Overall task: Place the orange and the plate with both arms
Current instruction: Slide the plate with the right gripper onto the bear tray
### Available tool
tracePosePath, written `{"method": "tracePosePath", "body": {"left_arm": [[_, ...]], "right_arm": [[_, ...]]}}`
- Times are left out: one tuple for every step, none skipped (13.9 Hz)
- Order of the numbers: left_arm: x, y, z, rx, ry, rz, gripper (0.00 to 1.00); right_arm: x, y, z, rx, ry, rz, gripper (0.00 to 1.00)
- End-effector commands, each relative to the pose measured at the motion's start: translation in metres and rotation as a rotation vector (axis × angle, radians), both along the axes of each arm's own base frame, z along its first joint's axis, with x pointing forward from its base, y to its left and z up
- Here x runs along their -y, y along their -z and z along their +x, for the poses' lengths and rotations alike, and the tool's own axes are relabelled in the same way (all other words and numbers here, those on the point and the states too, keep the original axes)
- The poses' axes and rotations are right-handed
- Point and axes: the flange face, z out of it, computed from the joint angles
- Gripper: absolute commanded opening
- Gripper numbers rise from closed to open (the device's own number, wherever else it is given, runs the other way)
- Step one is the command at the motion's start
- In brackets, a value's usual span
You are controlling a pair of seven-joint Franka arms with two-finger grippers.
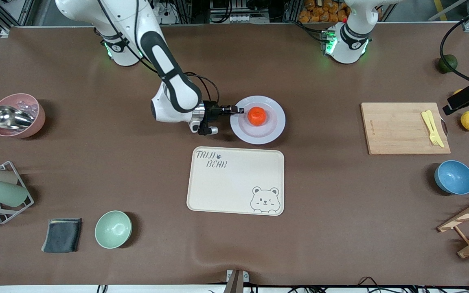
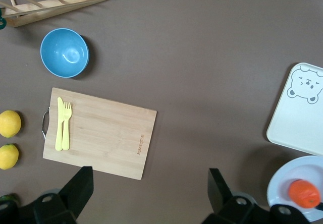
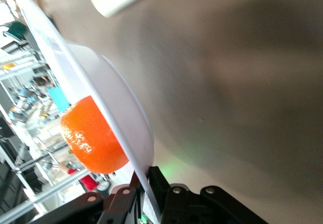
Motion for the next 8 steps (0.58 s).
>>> {"method": "tracePosePath", "body": {"left_arm": [[0.0,-0.007,-0.008,0.005,0.009,-0.004,1.0],[0.002,-0.007,-0.008,0.003,0.014,0.001,1.0],[0.004,-0.007,-0.007,0.003,0.017,0.009,1.0],[0.007,-0.006,-0.007,0.001,0.019,0.013,1.0],[0.008,-0.007,-0.007,0.002,0.023,0.023,1.0],[0.008,-0.006,-0.007,0.0,0.025,0.024,1.0],[0.008,-0.005,-0.007,-0.001,0.026,0.024,1.0],[0.008,-0.005,-0.009,-0.013,0.026,0.024,1.0]], "right_arm": [[0.018,-0.024,0.032,-0.035,0.096,0.032,0.0],[0.024,-0.028,0.043,-0.054,0.115,0.037,0.0],[0.023,-0.037,0.052,-0.091,0.128,0.053,0.0],[0.026,-0.048,0.066,-0.141,0.142,0.064,0.0],[0.031,-0.057,0.082,-0.16,0.128,0.054,0.0],[0.038,-0.061,0.1,-0.151,0.102,0.036,0.0],[0.047,-0.06,0.114,-0.144,0.09,0.033,0.0],[0.051,-0.056,0.124,-0.144,0.079,0.042,0.0]]}}
